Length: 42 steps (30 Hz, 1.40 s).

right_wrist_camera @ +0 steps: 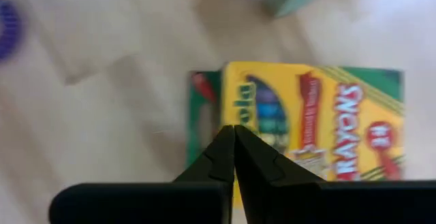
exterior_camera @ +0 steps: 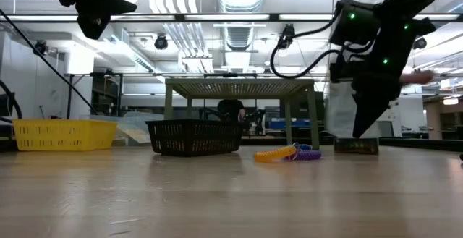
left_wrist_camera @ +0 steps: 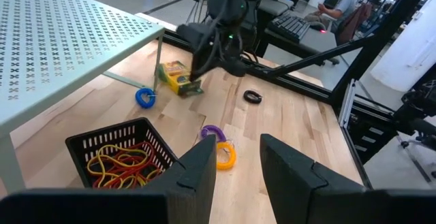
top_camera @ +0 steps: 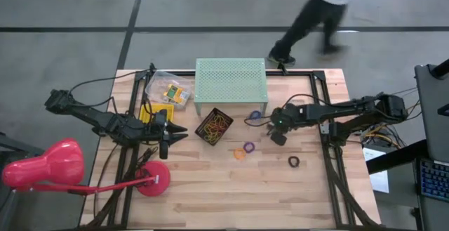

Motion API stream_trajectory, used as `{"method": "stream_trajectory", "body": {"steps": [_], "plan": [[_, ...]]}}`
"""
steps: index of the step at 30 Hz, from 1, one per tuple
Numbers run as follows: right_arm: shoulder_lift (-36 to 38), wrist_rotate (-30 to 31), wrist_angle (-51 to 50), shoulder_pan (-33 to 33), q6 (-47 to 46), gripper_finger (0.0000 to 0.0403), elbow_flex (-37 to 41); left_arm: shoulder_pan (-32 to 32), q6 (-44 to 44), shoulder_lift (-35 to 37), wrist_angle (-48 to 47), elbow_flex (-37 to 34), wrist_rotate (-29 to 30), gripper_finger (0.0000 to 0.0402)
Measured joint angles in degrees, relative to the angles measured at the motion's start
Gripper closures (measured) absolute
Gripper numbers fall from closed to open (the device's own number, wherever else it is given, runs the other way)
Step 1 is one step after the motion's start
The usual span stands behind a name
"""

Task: Pick & Place Office Desk Supplies
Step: Put the big crayon box into the transparent bin

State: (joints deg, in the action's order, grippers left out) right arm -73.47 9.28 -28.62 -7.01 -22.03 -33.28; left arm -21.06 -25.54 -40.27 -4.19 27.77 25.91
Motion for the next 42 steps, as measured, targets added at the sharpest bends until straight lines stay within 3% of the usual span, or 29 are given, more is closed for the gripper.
{"method": "stream_trajectory", "body": {"steps": [15, 20, 23, 28, 42], "plan": [[-0.83, -2.32, 0.33, 20.53, -20.79, 0.0394, -4.15, 0.00, -0.07, 0.02, 0.09, 0.00, 0.00, 0.0283], [-0.83, 7.35, -3.35, 25.85, -17.75, 0.0394, -9.40, 0.00, -0.15, 0.02, 0.08, 0.00, 0.00, 0.0283], [-0.83, 13.76, -7.08, 26.54, -17.68, 0.0394, -11.32, 0.00, -0.20, 0.02, 0.07, 0.00, 0.00, 0.0283], [-0.83, 19.22, -8.80, 26.31, -17.56, 0.0394, -11.50, 0.00, -0.20, 0.02, 0.07, 0.00, 0.00, 0.0283], [-0.90, 19.10, -11.64, 21.34, -21.46, 0.0394, -7.27, 0.04, -0.13, 0.02, 0.02, 0.00, 0.00, 0.0283]]}}
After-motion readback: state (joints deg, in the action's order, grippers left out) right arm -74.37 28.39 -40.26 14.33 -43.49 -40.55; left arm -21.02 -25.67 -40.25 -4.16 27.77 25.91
